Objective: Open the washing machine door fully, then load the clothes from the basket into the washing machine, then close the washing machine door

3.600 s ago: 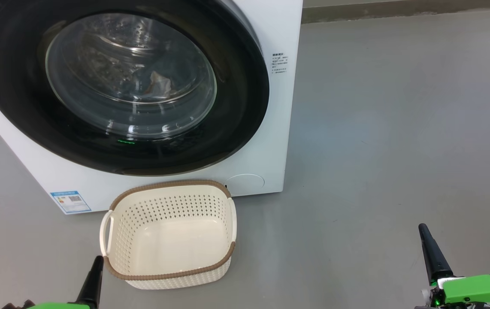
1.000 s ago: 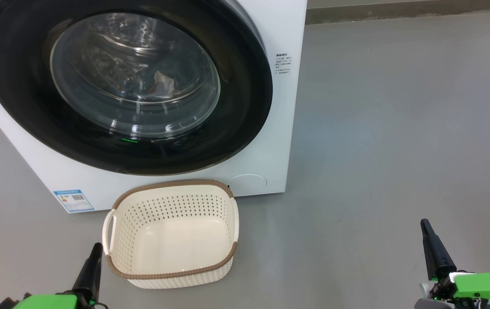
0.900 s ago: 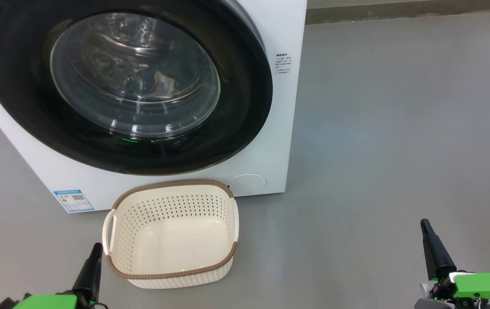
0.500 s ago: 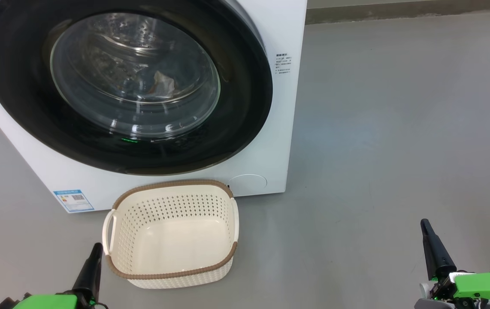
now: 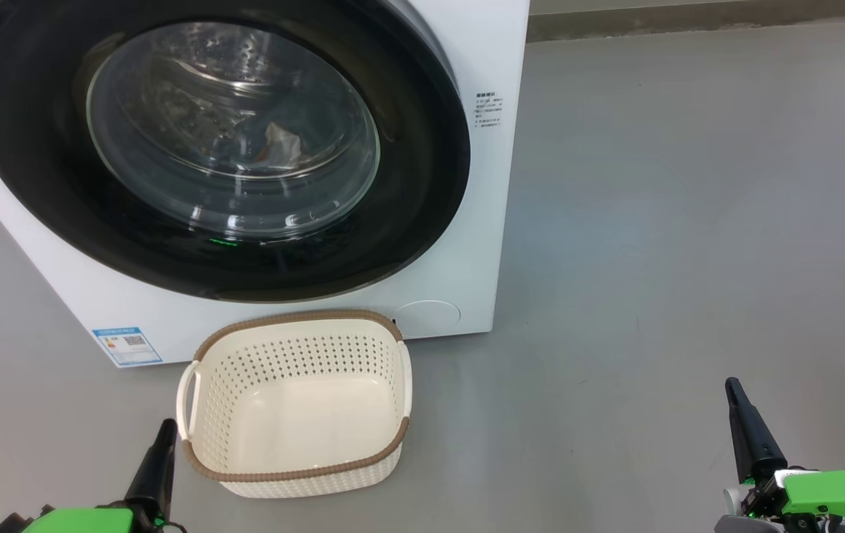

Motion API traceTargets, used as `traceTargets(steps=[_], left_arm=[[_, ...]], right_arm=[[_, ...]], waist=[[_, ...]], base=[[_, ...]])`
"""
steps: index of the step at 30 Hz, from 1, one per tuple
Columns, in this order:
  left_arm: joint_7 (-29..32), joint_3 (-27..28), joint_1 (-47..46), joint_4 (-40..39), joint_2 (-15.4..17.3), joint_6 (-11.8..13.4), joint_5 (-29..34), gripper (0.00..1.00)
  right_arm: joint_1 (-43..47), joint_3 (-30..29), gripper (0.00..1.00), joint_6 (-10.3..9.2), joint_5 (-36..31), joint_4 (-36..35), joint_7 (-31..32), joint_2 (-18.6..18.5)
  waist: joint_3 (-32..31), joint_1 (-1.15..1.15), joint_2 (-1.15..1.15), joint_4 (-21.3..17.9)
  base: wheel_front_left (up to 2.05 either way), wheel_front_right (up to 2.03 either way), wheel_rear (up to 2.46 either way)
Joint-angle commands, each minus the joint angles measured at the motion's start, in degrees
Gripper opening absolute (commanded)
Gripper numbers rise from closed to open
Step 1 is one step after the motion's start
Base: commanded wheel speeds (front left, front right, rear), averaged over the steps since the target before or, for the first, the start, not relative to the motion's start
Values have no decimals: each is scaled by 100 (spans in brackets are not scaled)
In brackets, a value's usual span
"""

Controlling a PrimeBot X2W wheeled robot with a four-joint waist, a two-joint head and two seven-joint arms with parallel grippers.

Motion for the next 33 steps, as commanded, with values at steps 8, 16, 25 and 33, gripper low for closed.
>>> traceTargets(steps=[8,16,25,33], left_arm=[[33,197,-237,-112,144,-57,-48,0],[33,197,-237,-112,144,-57,-48,0],[33,197,-237,-112,144,-57,-48,0],[33,197,-237,-112,144,-57,-48,0]], right_arm=[[-229,129,0,-6,23,-140,46,-20],[-229,129,0,-6,23,-140,46,-19],[-229,128,0,-6,23,-140,47,-19],[-230,128,0,-6,22,-139,47,-19]], waist=[[0,0,0,0],[0,0,0,0],[0,0,0,0],[0,0,0,0]], base=[[0,0,0],[0,0,0],[0,0,0],[0,0,0]])
